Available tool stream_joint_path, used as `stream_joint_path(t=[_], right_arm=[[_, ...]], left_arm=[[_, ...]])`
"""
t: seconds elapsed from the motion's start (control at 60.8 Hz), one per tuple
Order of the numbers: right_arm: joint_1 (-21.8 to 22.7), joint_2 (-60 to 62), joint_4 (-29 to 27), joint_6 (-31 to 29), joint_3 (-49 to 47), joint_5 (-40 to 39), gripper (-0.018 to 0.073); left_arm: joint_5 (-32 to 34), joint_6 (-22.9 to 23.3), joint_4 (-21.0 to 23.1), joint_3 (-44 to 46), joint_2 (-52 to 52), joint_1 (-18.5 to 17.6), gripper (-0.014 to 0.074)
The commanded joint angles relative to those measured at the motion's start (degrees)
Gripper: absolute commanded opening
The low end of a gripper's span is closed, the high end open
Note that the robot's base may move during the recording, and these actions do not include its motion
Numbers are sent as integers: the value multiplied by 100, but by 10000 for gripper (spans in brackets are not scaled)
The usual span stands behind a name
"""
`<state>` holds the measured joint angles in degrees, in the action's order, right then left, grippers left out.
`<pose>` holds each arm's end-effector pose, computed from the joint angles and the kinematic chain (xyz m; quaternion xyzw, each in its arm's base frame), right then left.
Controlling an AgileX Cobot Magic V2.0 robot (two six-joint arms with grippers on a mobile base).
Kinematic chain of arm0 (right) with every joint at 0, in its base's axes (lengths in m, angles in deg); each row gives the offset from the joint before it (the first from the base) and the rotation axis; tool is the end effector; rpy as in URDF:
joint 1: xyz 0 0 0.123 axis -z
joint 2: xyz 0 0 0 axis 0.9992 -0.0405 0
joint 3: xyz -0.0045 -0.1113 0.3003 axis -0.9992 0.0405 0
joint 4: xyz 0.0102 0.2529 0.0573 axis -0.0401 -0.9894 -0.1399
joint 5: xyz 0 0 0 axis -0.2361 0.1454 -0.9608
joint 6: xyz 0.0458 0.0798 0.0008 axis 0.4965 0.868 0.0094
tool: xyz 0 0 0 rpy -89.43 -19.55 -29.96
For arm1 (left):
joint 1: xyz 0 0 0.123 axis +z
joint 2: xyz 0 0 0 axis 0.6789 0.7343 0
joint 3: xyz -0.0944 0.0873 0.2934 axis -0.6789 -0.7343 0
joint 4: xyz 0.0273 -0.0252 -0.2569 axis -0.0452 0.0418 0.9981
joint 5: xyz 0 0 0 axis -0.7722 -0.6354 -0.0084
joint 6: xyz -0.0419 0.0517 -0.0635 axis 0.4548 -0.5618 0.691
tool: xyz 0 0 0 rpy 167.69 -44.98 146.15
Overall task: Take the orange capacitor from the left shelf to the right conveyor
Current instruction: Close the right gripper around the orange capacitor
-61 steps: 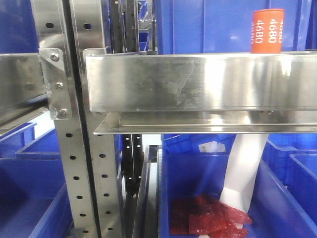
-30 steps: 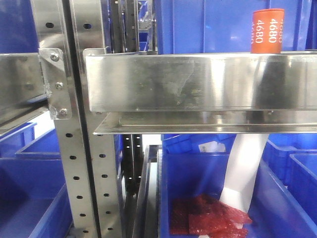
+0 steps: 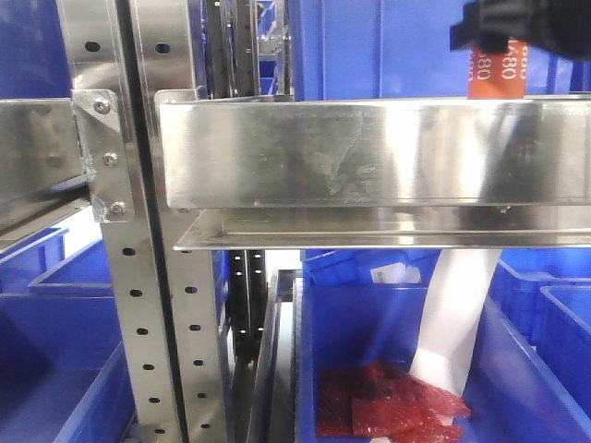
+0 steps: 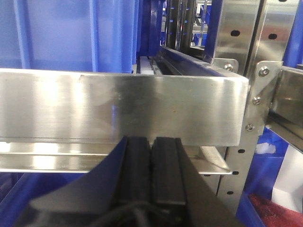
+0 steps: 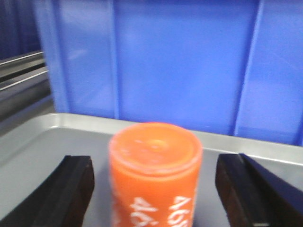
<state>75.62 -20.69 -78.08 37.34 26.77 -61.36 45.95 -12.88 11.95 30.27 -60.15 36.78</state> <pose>0.3002 0.0624 0.2851 -0.0495 0.7440 0.0826 0.6612 0.0299 -0.0036 0.1967 0.0223 0.7059 -0.0548 0.7058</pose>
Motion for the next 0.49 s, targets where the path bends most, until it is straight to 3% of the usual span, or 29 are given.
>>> stream_joint_path(t=[0.0, 0.313, 0.477], right_arm=[[55, 28, 14, -26, -198, -786, 622], [55, -532, 14, -26, -206, -1405, 611], [55, -509, 14, -26, -206, -1406, 447]], left_arm=[[519, 9, 10, 30, -67, -41, -127], [519, 9, 10, 30, -67, -41, -127], [519, 9, 10, 30, -67, -41, -127]])
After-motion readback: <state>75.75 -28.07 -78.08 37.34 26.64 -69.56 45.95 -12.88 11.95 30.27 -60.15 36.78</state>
